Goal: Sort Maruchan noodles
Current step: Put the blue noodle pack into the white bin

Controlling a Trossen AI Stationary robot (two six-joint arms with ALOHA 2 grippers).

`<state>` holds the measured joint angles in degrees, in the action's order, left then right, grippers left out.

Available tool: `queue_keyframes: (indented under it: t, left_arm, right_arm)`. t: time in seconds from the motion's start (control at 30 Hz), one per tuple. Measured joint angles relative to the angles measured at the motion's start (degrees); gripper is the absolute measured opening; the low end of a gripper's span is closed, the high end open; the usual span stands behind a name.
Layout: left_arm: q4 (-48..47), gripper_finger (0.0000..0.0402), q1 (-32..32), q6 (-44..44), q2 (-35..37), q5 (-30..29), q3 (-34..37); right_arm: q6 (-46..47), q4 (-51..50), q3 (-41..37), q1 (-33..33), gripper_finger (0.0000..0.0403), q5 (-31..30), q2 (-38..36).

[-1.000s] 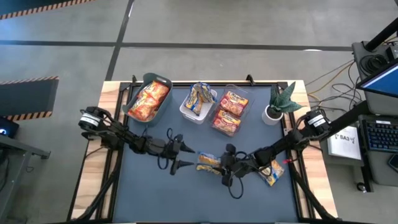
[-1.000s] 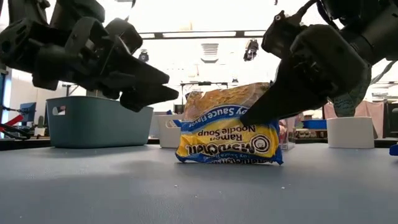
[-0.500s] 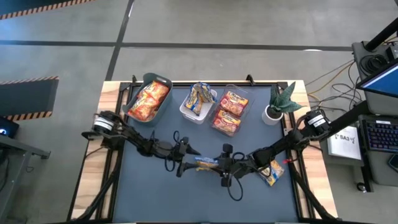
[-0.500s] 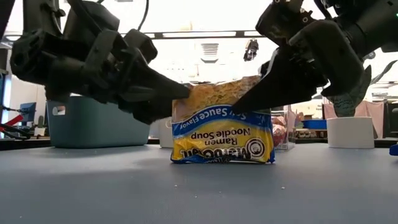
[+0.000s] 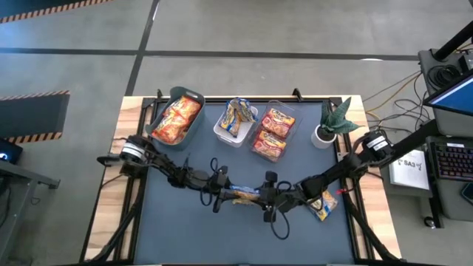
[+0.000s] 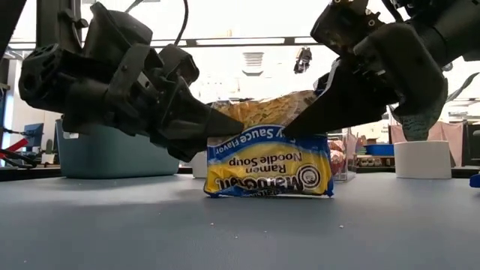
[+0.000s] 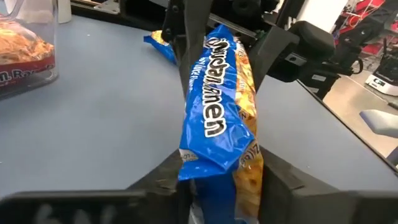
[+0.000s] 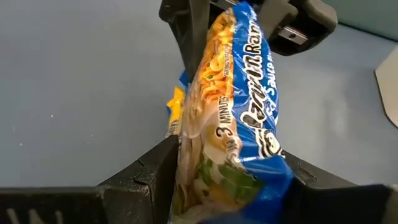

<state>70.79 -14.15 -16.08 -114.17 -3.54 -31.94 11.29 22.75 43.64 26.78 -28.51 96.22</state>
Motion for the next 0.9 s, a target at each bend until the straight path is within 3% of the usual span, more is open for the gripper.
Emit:
queue_keyframes:
  t: [0.2,0.57,0.9]
  left_arm:
    - [-0.23,0.0055,-0.05,-0.31,1.16,-0.01,0.24]
    - [-0.73,0.0061,0.02,-0.56,5.13,1.34,1.58]
    - [-5.12,0.0063,1.12,2.15,19.22,0.45,6.63]
  right_arm:
    - [3.12,-0.34,0.57,-0.19,0.0176,0.04,-1.17]
    - [4.15,-5.49,1.14,-0.65,0.0176,-1.29,-9.55]
    - [-1.97,-9.18,0.98,-1.67,0.0176,-6.31,-21.21]
